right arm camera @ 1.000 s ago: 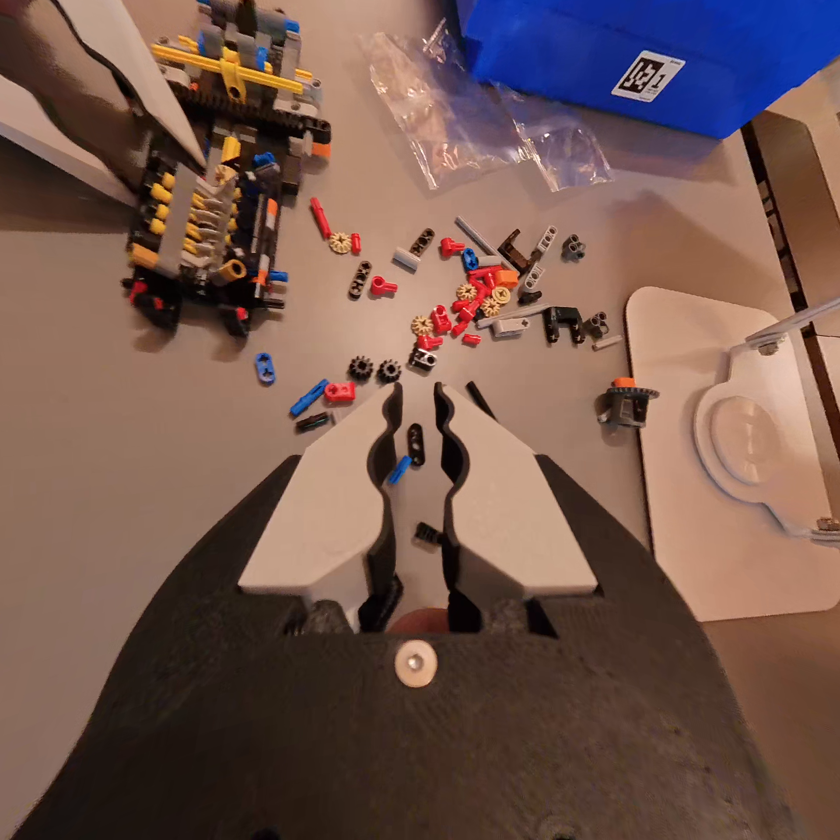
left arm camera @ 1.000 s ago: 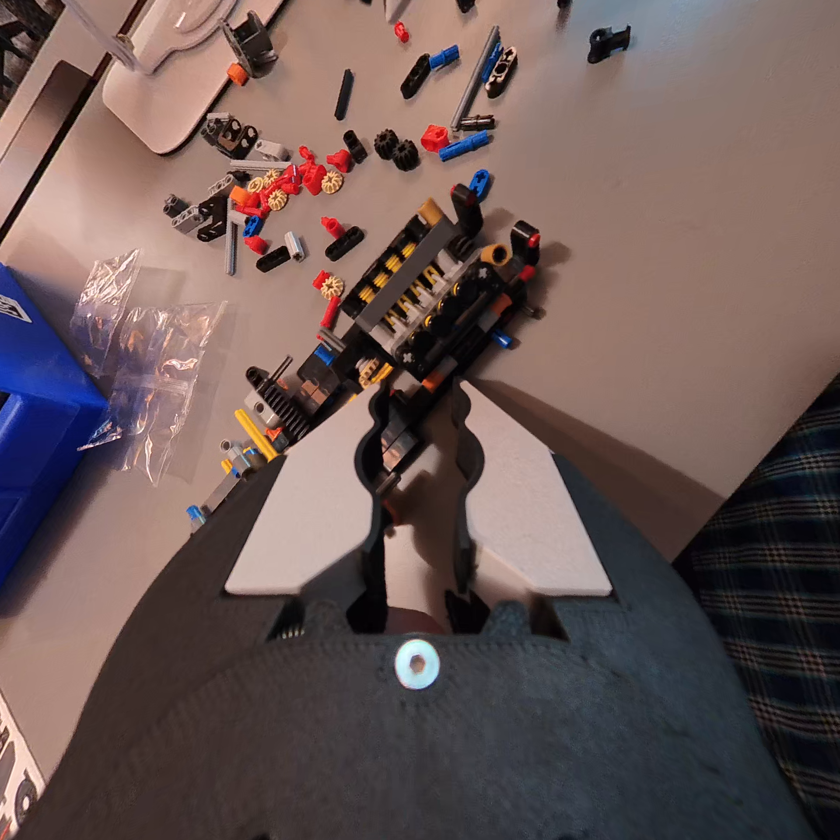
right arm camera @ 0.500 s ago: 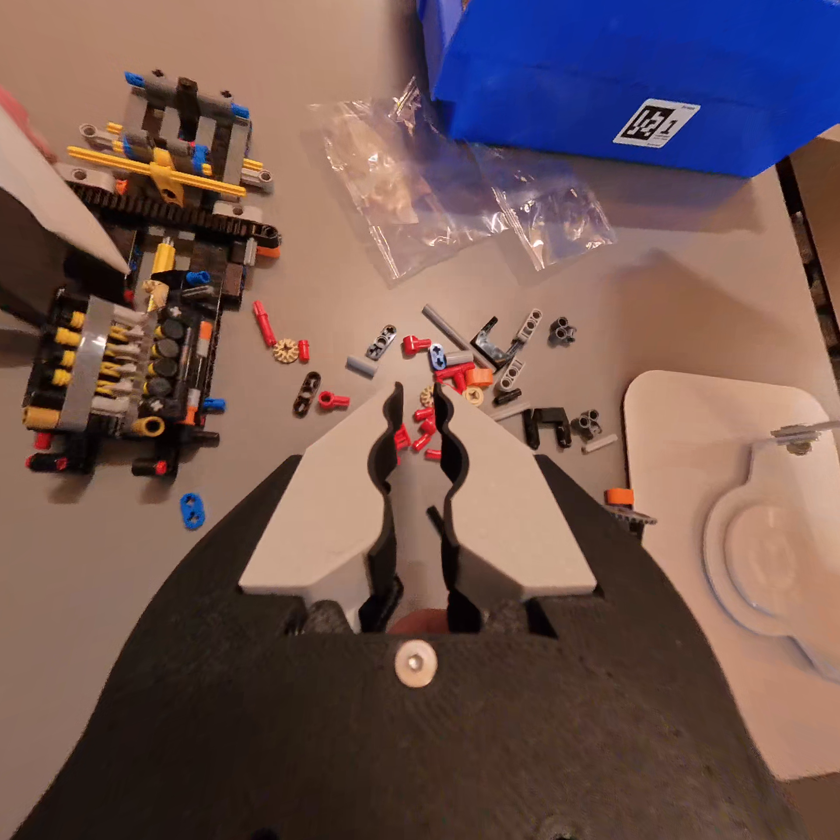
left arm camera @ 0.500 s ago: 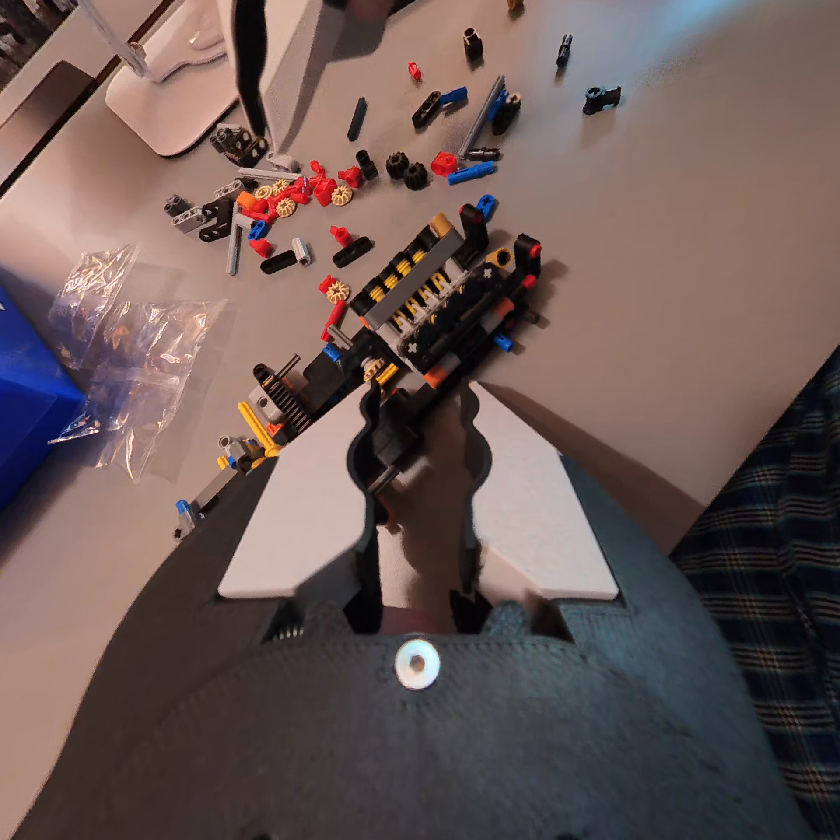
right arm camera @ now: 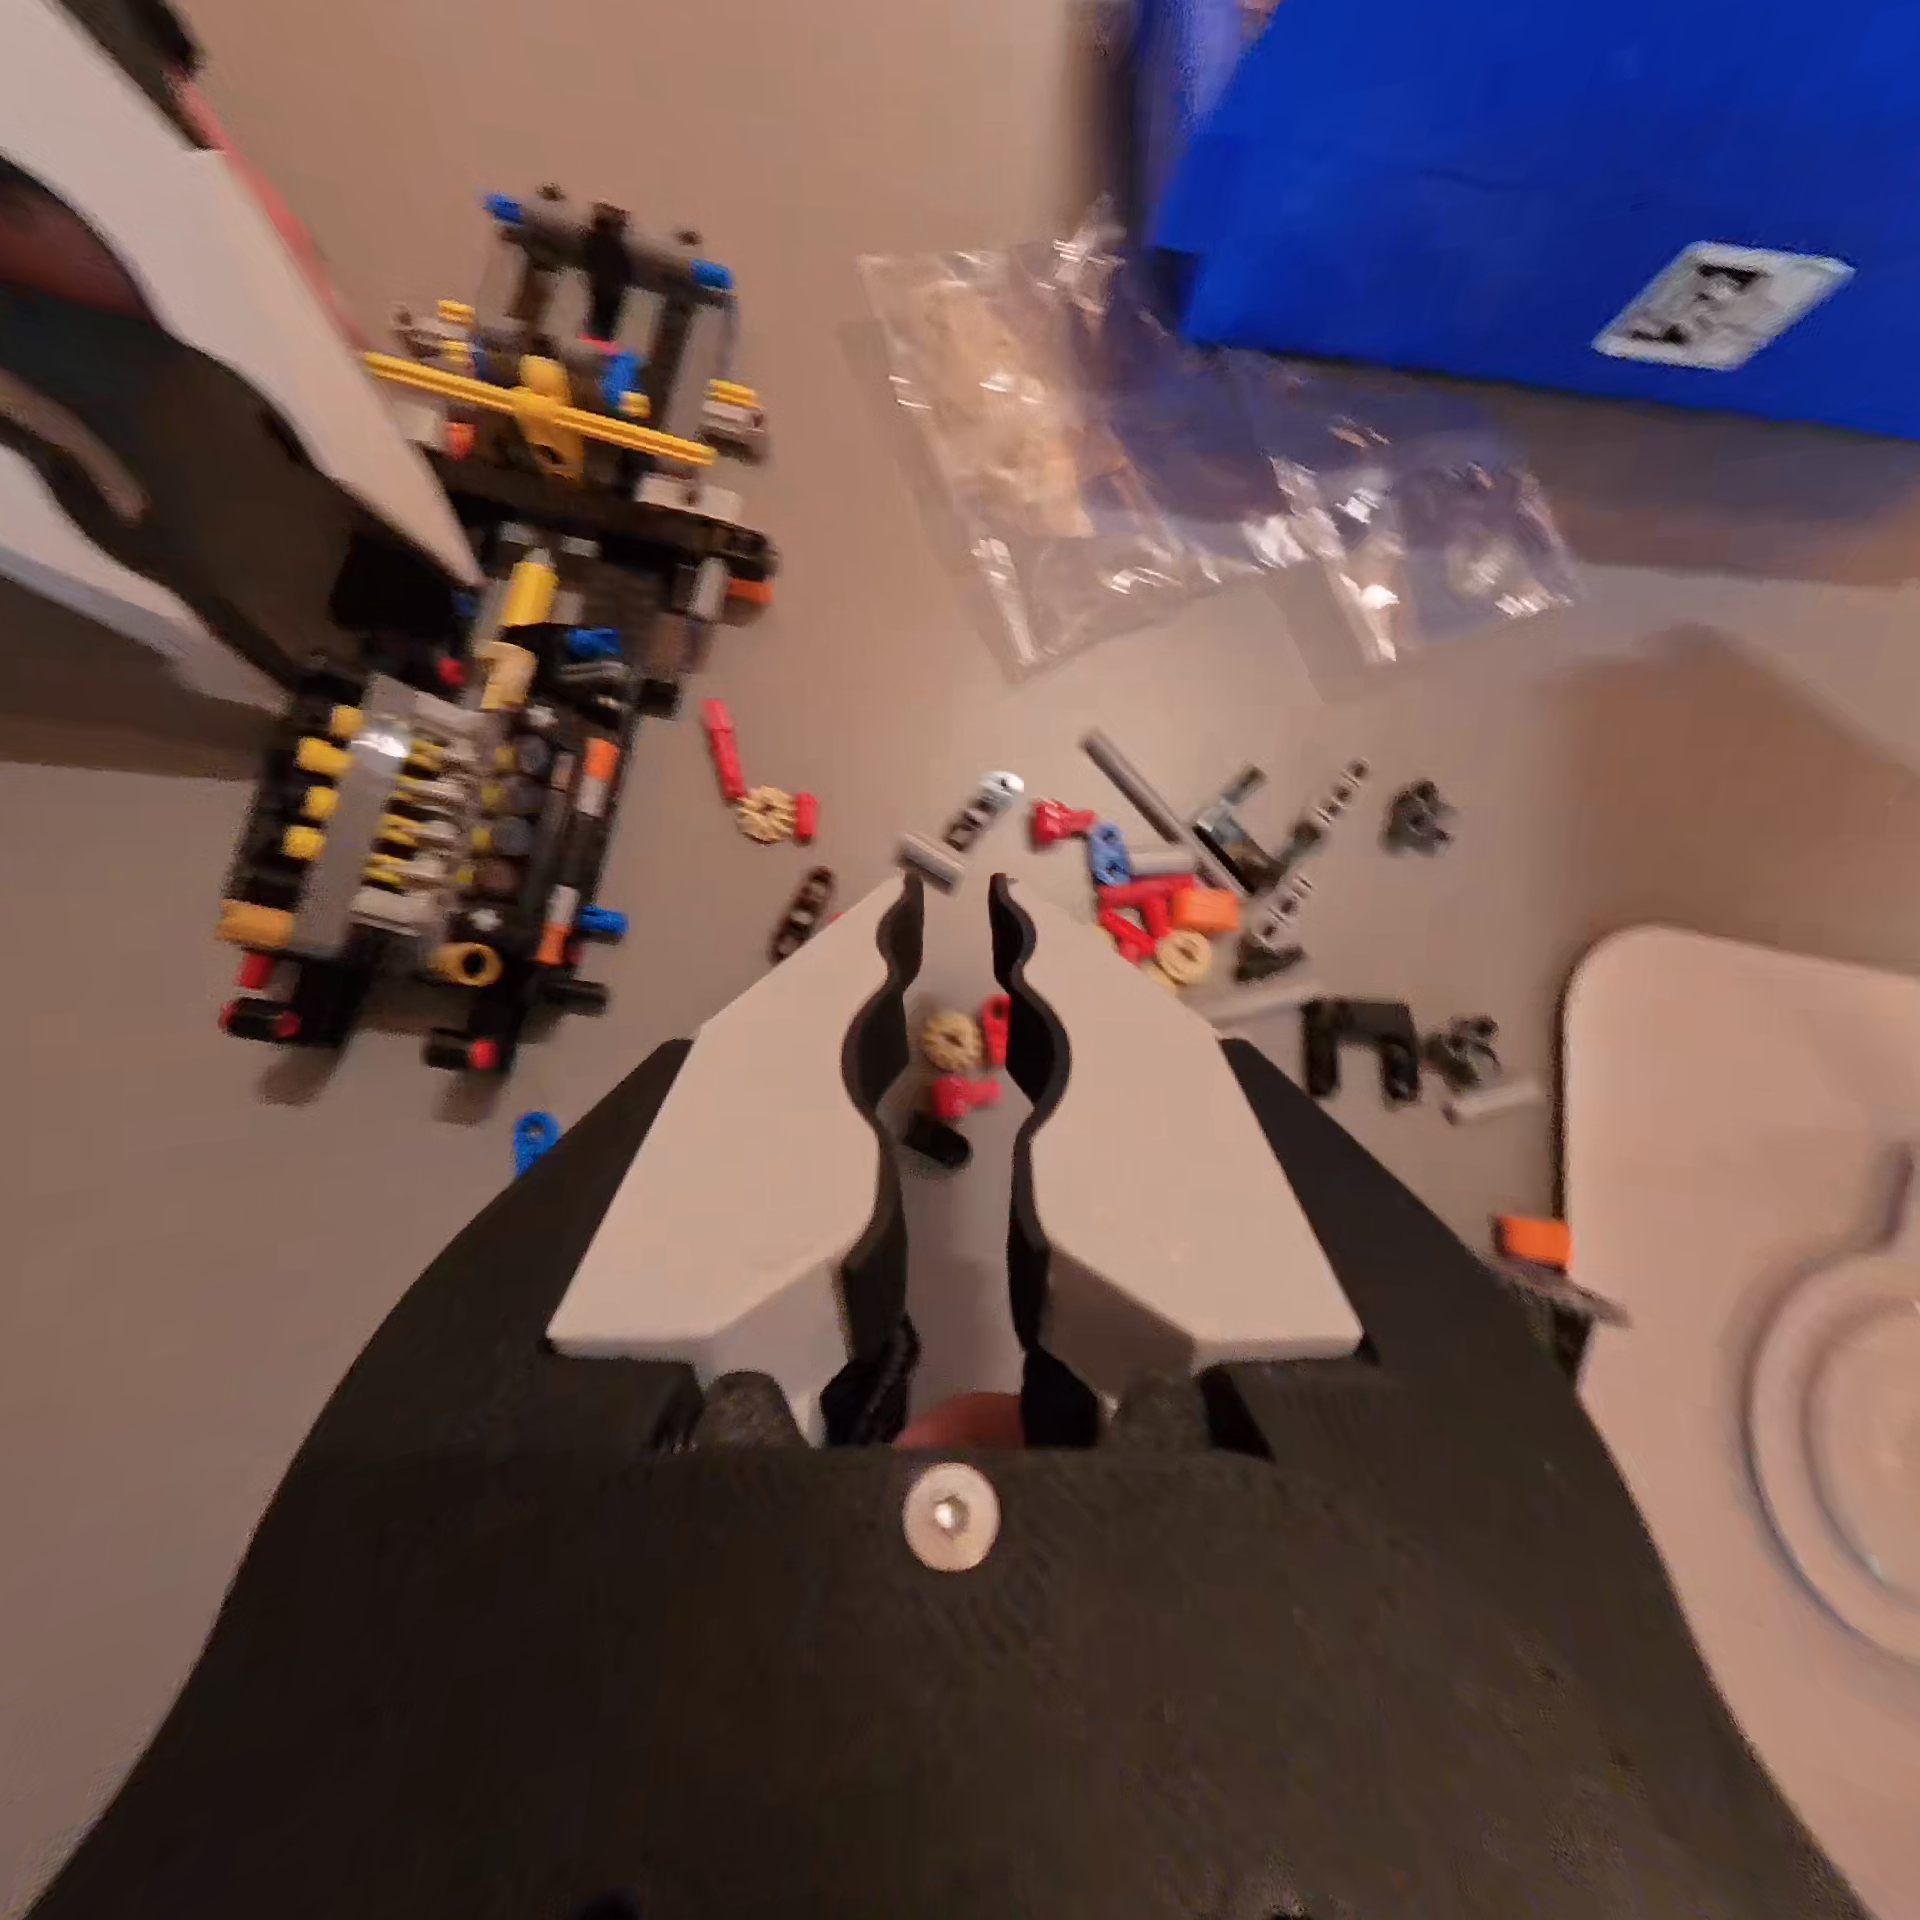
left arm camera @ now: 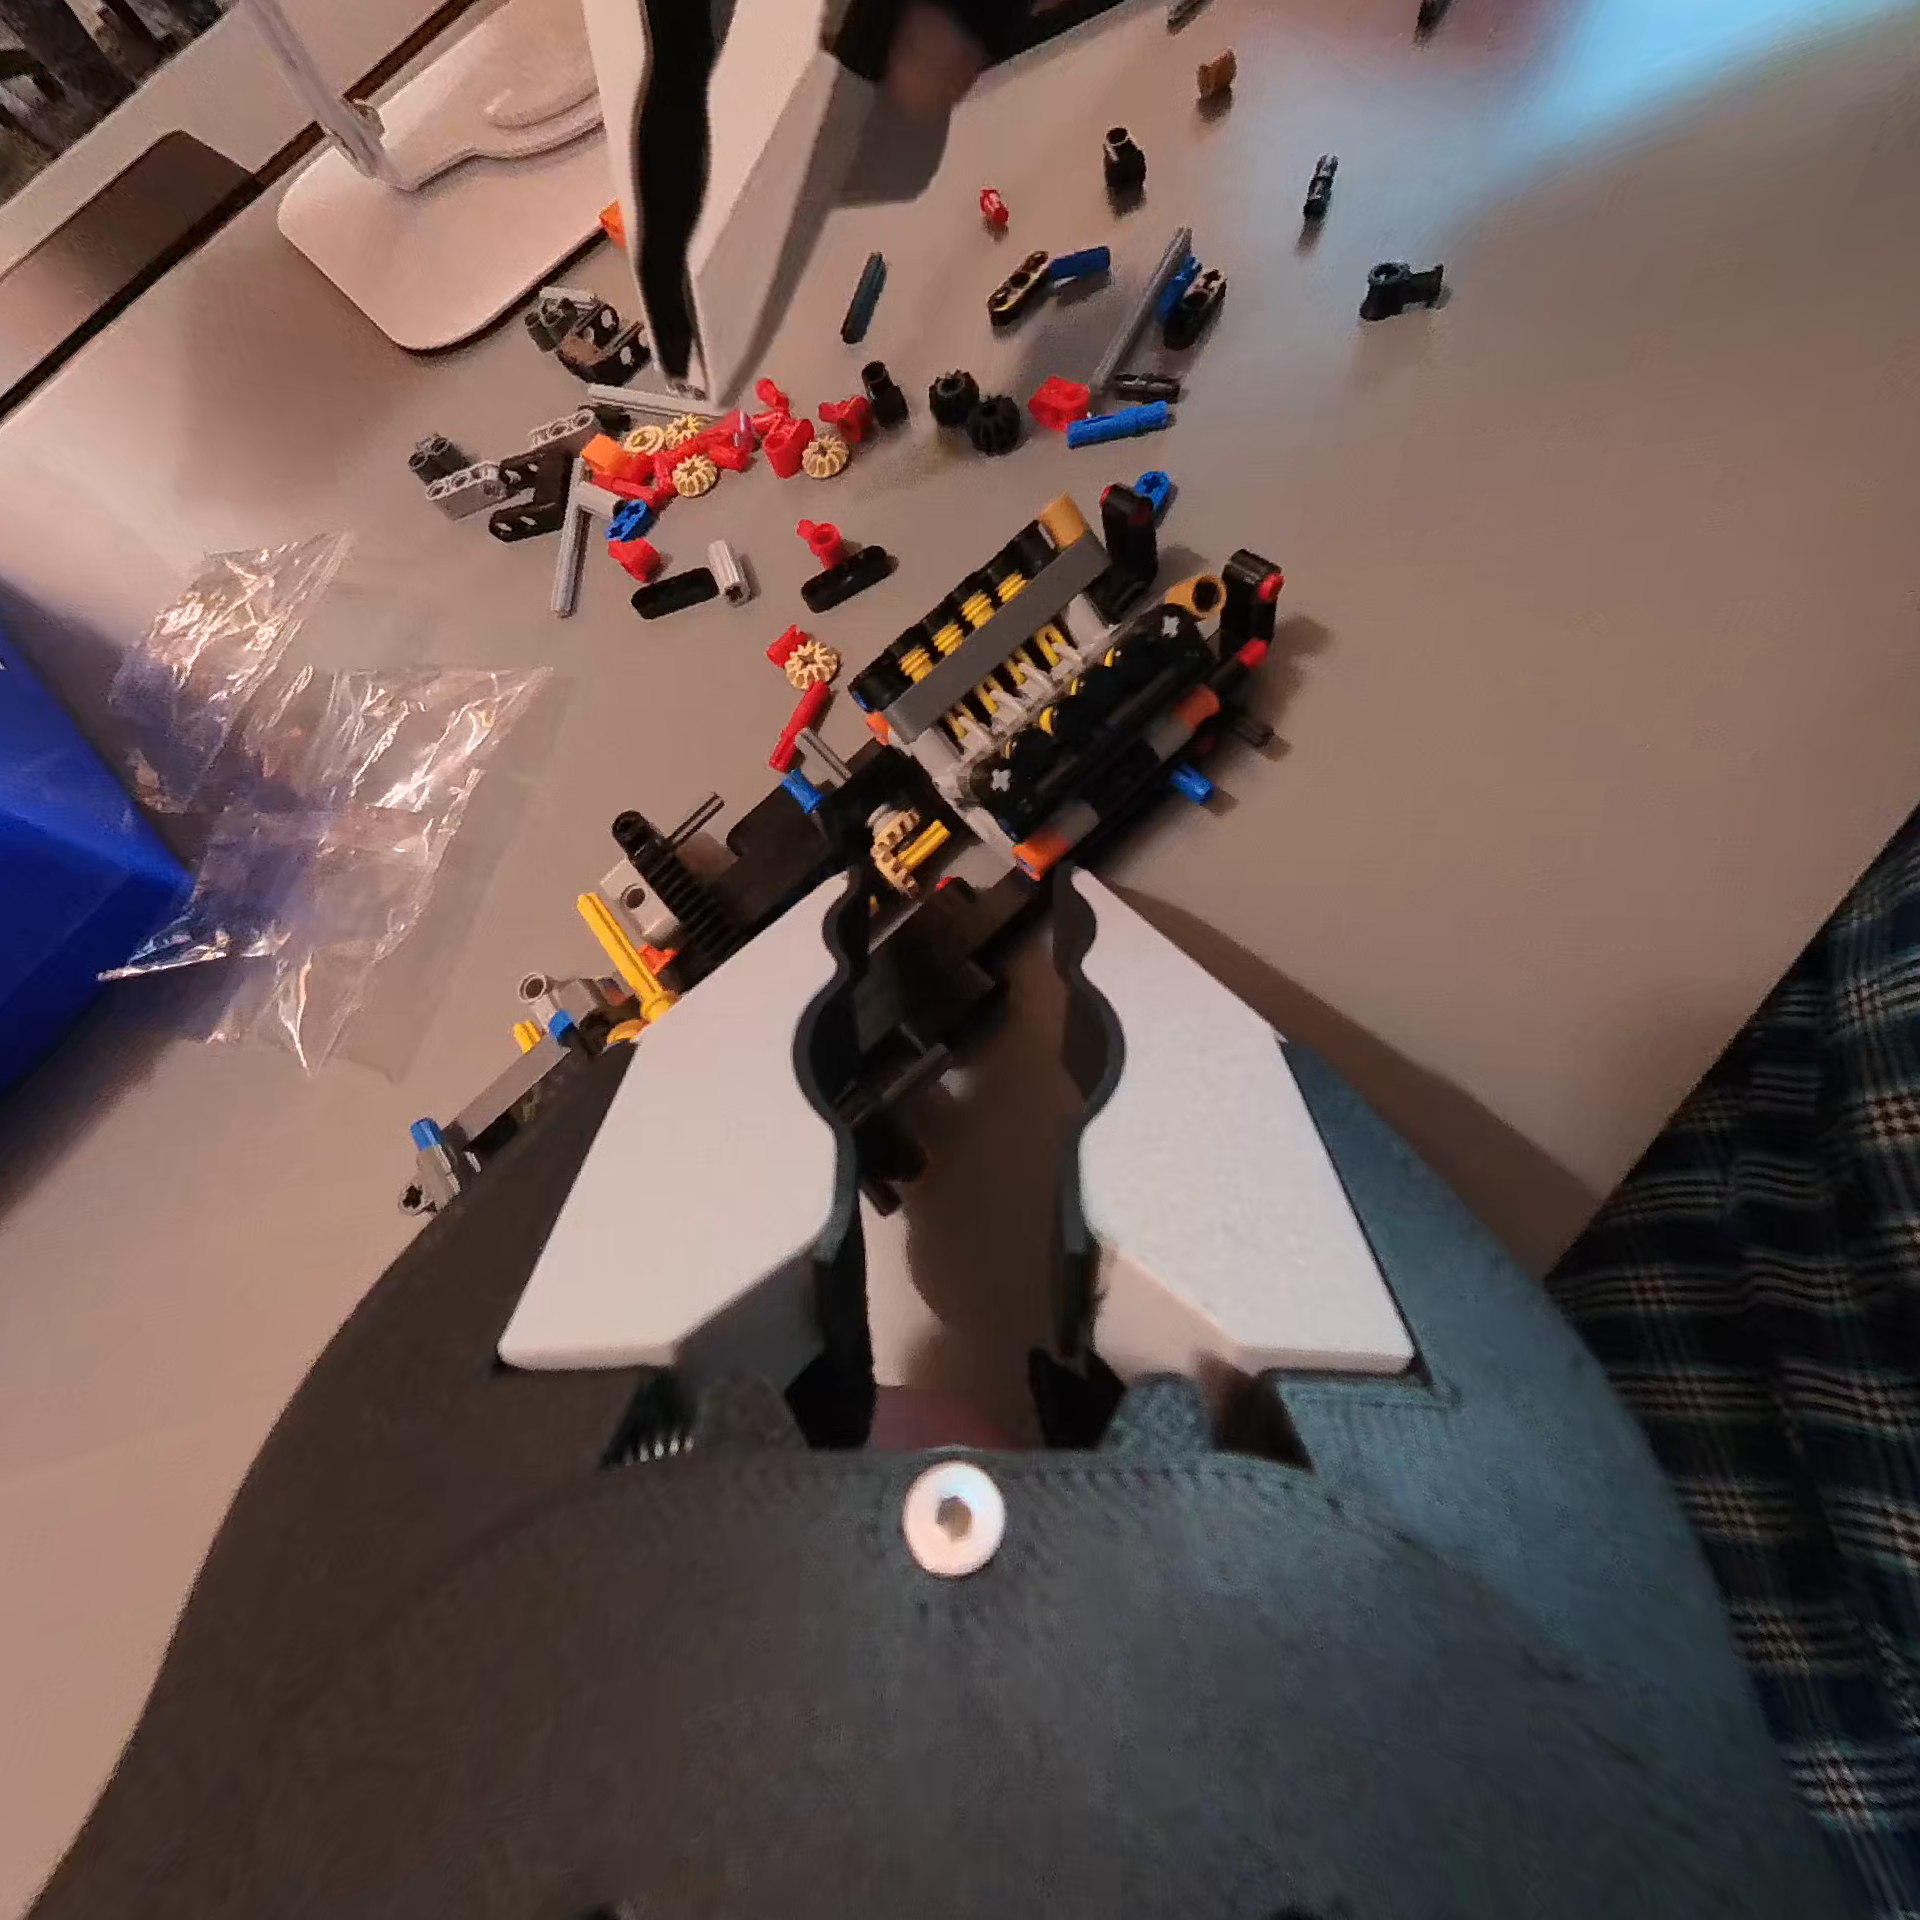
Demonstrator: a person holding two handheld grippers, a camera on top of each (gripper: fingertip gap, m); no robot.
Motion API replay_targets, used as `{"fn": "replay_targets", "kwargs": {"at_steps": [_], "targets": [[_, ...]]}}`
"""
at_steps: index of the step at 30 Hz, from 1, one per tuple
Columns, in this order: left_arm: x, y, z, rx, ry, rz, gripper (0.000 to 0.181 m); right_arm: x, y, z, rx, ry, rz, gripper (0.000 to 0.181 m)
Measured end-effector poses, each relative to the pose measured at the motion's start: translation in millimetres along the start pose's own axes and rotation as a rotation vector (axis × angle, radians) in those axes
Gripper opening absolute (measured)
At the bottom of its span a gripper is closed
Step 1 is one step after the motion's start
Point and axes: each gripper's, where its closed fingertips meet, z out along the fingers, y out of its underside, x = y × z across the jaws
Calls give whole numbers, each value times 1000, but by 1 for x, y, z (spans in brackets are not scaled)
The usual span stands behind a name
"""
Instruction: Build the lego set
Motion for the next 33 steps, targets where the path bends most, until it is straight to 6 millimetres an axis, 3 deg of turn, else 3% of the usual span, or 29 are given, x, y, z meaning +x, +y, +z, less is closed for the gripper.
{"fn": "replay_targets", "kwargs": {"at_steps": [5, 12, 17, 25, 33], "targets": [[0, 0, 0, 2, 2, 1, 34, -40, -12, 26, -21, -112, -165, 12], [-2, 0, -1, 6, 4, -7, 33, -51, -10, 46, -59, -170, -224, 9], [-2, 0, -1, 6, 3, -5, 34, -53, -11, 49, -55, -191, -209, 3], [-2, -1, 1, 4, 3, -7, 35, -47, -4, 37, -39, -162, -161, 2], [2, -6, 3, 12, 11, -5, 36, -38, 9, -7, 24, -72, -62, 2]]}}
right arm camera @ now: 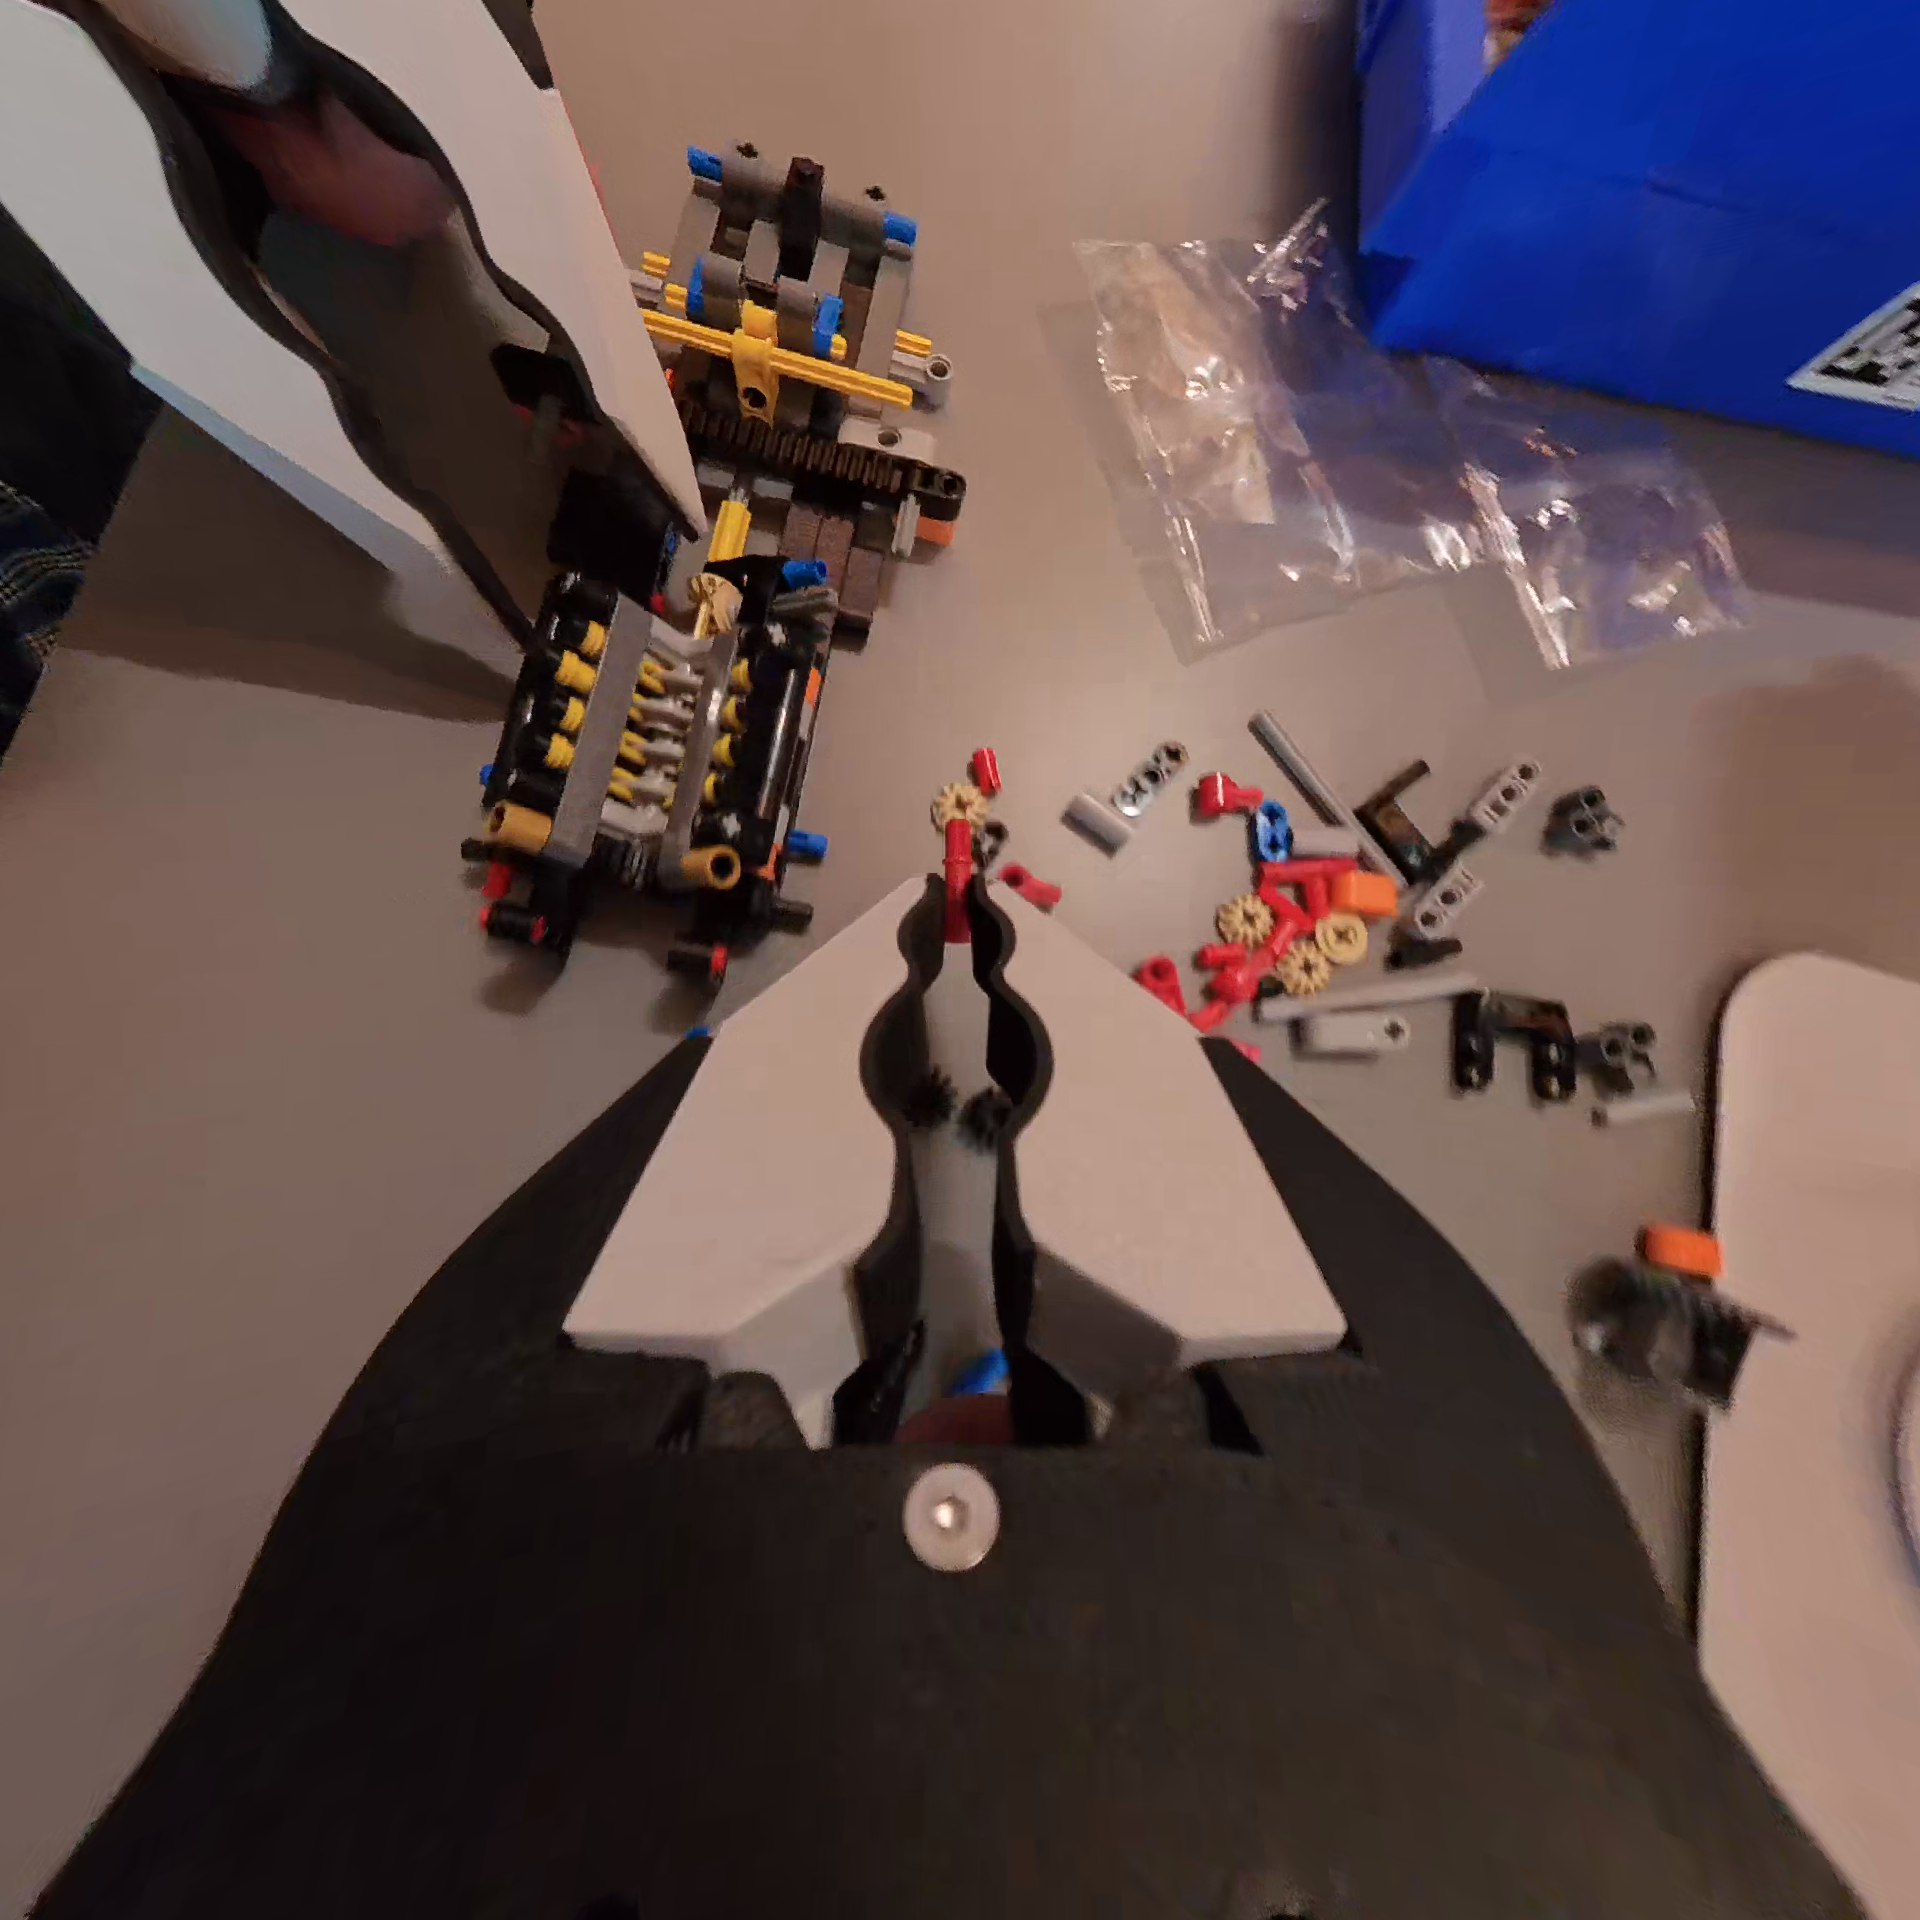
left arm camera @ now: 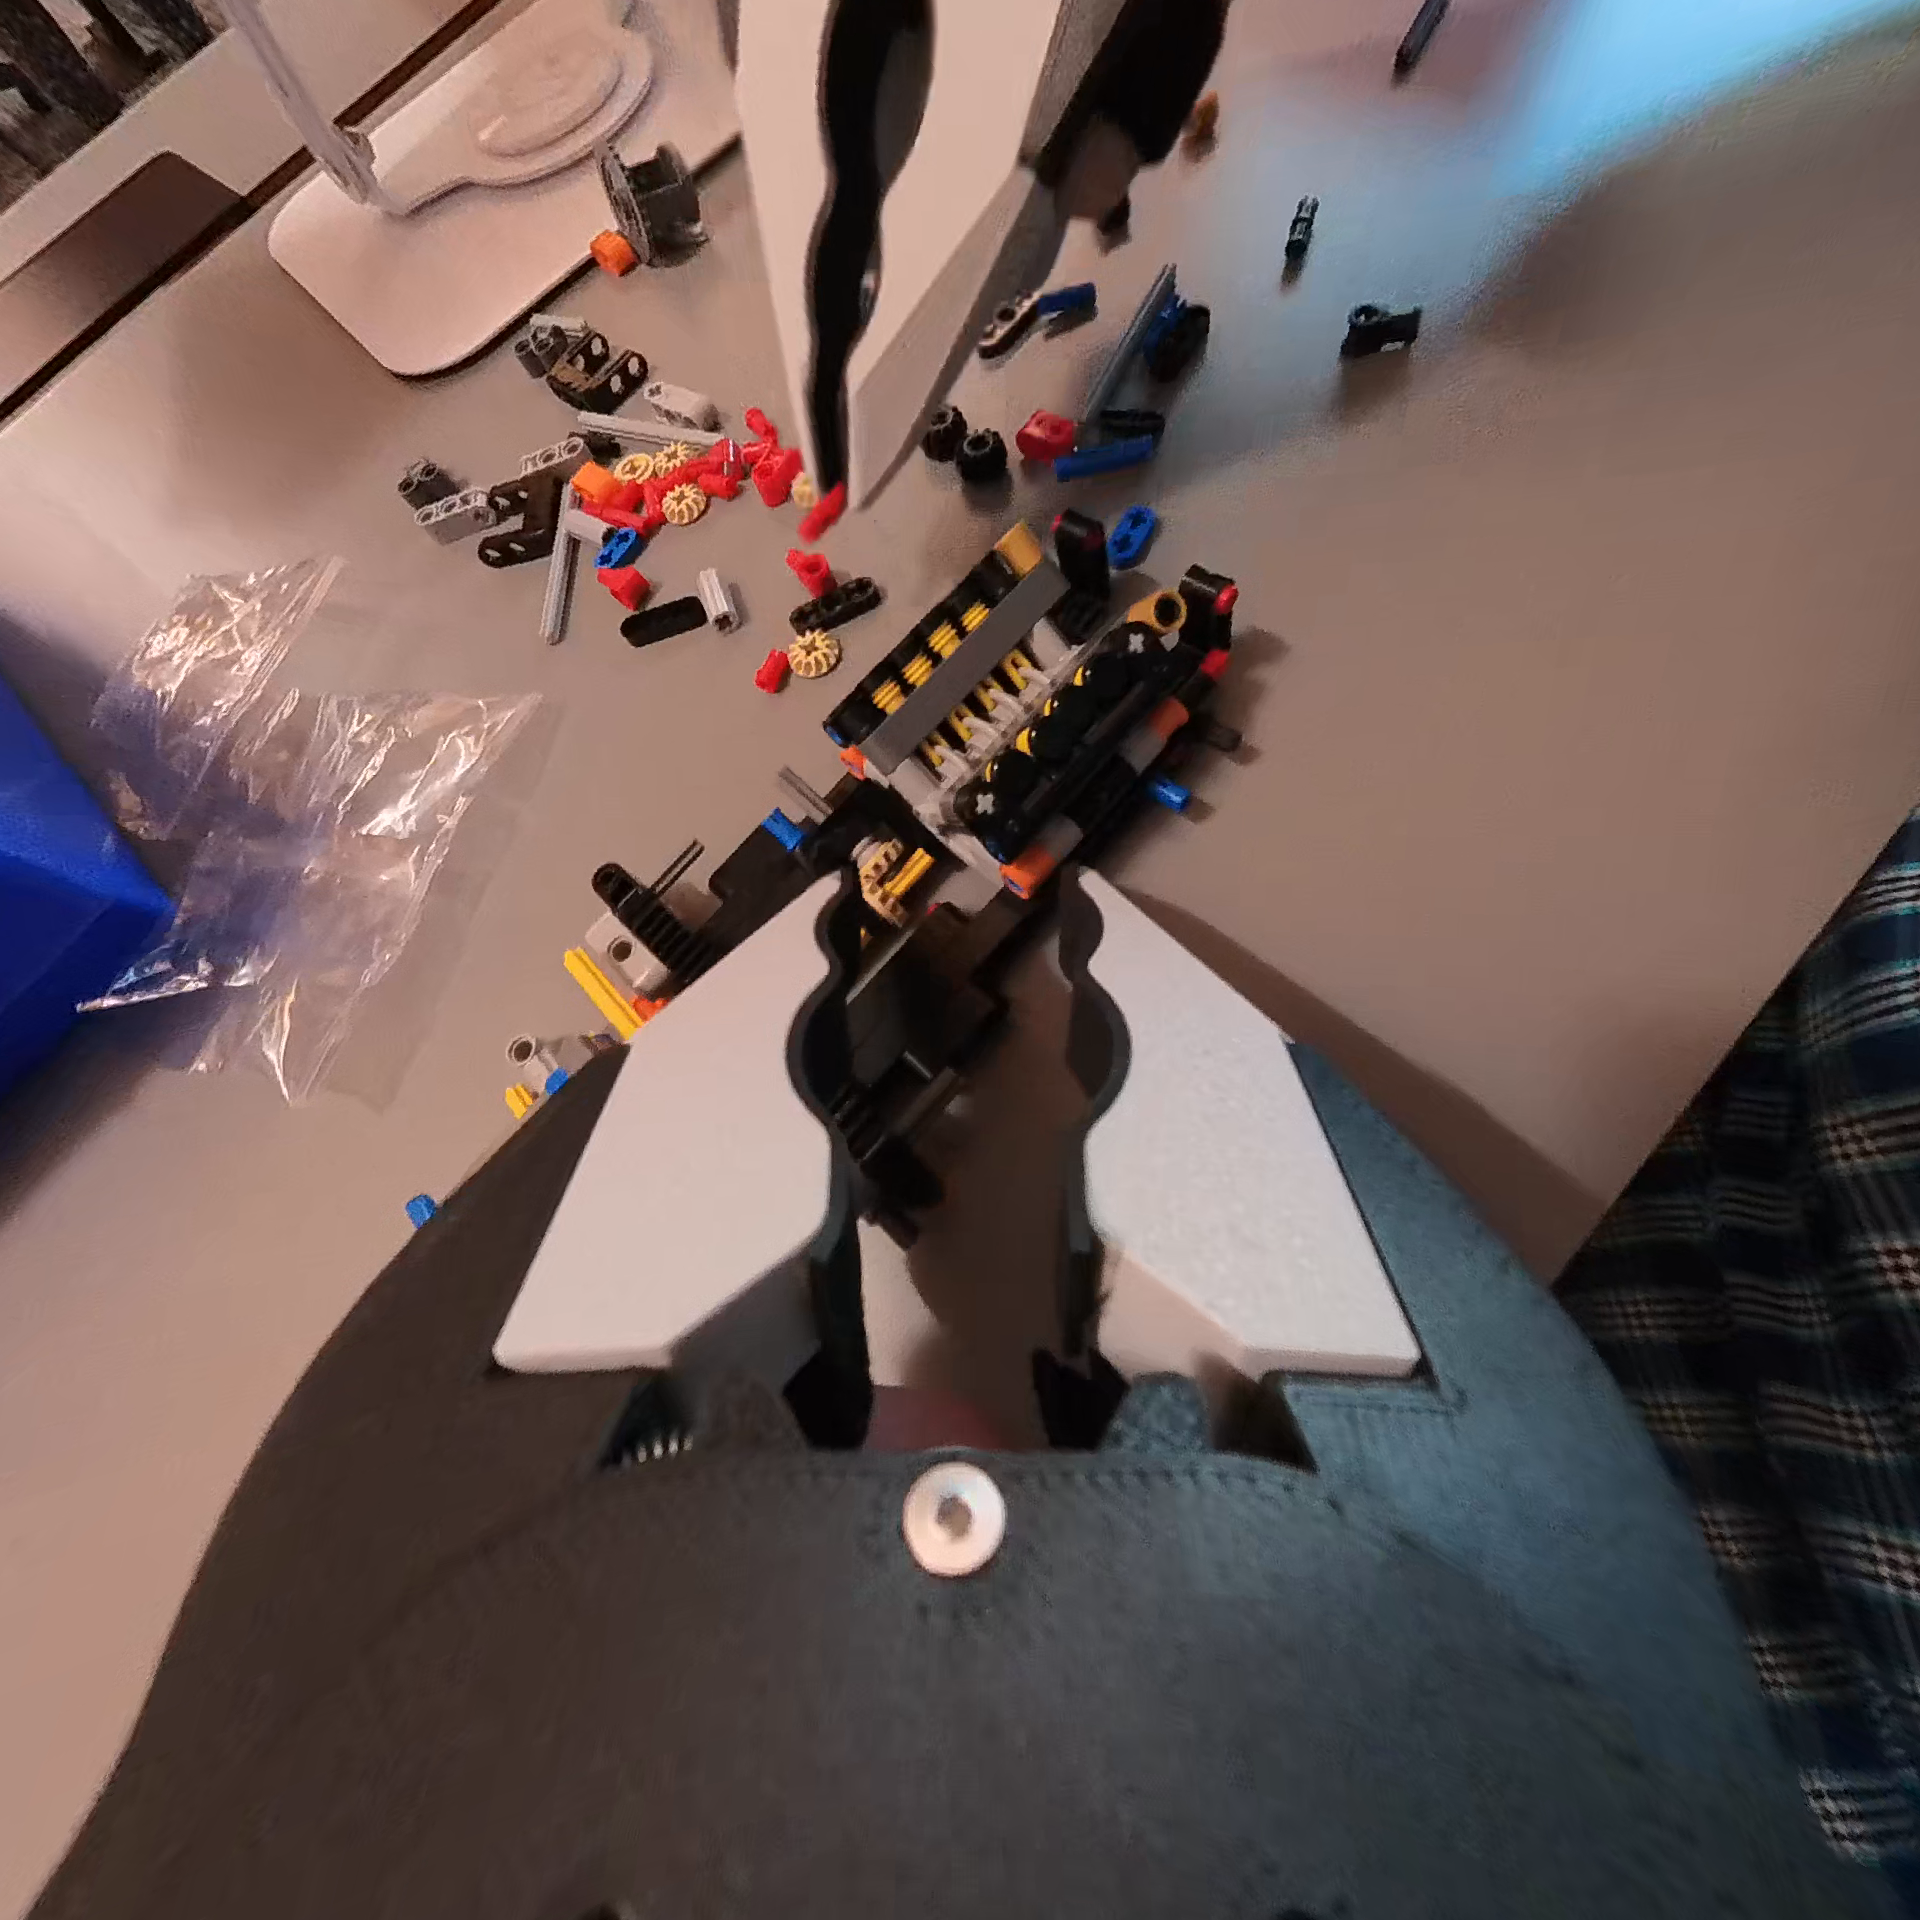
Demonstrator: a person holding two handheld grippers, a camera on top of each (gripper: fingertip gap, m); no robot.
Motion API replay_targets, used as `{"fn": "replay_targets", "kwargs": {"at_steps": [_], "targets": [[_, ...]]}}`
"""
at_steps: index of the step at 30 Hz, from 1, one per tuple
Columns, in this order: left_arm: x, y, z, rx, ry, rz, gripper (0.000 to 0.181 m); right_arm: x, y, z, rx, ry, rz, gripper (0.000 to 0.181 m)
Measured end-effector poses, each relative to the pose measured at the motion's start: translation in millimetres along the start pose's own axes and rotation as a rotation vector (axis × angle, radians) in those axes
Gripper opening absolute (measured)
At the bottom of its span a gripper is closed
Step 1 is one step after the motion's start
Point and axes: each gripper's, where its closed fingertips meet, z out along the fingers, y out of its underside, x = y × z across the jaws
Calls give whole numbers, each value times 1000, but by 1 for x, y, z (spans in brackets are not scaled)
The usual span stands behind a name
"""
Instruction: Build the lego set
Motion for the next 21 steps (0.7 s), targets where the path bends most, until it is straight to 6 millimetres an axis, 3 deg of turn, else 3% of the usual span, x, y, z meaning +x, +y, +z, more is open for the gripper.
{"fn": "replay_targets", "kwargs": {"at_steps": [8, 12, 17, 21], "targets": [[0, -4, 1, 1, -9, 4, 39, 8, 39, -54, 20, 128, 118, 2], [-1, -4, 1, -7, -15, 5, 39, 11, 64, -71, 25, 167, 202, 2], [-1, -4, 3, -8, -12, -1, 40, 2, 71, -67, 14, 173, 214, 2], [-1, -6, 2, -3, -18, 0, 40, -3, 65, -54, 10, 159, 201, 6]]}}
